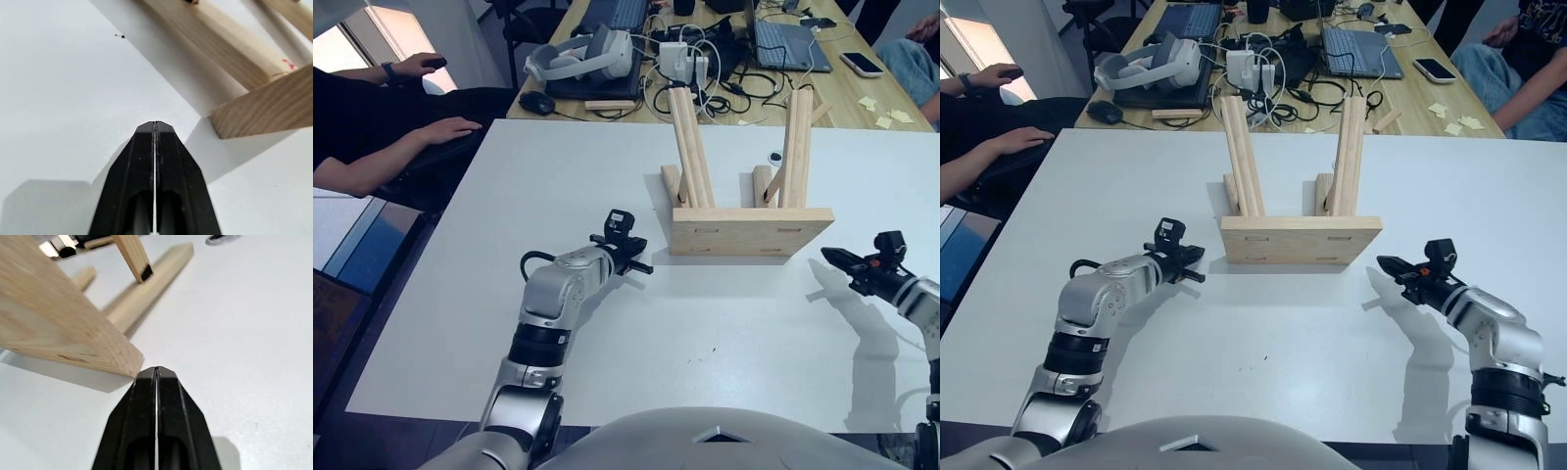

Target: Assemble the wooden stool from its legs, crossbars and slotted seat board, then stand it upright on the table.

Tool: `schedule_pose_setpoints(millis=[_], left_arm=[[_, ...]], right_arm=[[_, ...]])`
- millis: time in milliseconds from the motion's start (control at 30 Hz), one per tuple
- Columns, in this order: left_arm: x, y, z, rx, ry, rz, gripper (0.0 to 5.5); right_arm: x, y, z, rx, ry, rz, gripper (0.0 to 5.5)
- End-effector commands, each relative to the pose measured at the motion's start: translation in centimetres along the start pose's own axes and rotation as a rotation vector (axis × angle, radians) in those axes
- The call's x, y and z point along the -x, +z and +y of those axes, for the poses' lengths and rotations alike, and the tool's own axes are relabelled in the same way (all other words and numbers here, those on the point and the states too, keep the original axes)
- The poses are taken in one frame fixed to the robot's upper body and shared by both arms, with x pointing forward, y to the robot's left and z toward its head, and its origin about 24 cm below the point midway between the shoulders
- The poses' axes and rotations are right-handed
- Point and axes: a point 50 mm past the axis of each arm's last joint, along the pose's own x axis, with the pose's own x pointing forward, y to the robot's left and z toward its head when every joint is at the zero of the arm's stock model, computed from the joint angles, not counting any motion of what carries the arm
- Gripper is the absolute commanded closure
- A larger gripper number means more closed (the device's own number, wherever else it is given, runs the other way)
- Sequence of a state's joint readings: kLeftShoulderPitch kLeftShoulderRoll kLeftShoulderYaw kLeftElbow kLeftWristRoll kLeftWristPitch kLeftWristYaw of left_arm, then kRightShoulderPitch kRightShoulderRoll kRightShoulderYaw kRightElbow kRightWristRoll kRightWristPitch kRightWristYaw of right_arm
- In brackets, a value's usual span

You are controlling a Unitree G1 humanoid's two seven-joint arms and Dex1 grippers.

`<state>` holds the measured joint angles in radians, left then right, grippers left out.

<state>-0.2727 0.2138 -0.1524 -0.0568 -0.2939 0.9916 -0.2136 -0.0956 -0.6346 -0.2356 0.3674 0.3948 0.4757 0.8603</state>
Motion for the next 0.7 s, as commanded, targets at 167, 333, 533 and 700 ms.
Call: schedule_pose_setpoints(millis=[167,333,533,700], left_arm=[[-0.8,-0.5,-2.6,-0.032,-0.057,0.058,5.47],[-0.7,-0.6,-3.6,-0.029,-0.100,0.068,5.47],[-0.7,-0.4,-4.1,-0.025,-0.137,0.051,5.47],[-0.7,-0.5,-4.0,-0.028,-0.124,0.049,5.47]], right_arm=[[-3.1,-1.0,-0.3,0.110,0.038,0.098,5.50],[-4.2,-1.0,0.7,0.091,0.135,0.085,5.50],[-4.7,-1.0,1.2,0.066,0.180,0.072,5.50],[-4.6,-1.2,1.4,0.052,0.201,0.068,5.50]])
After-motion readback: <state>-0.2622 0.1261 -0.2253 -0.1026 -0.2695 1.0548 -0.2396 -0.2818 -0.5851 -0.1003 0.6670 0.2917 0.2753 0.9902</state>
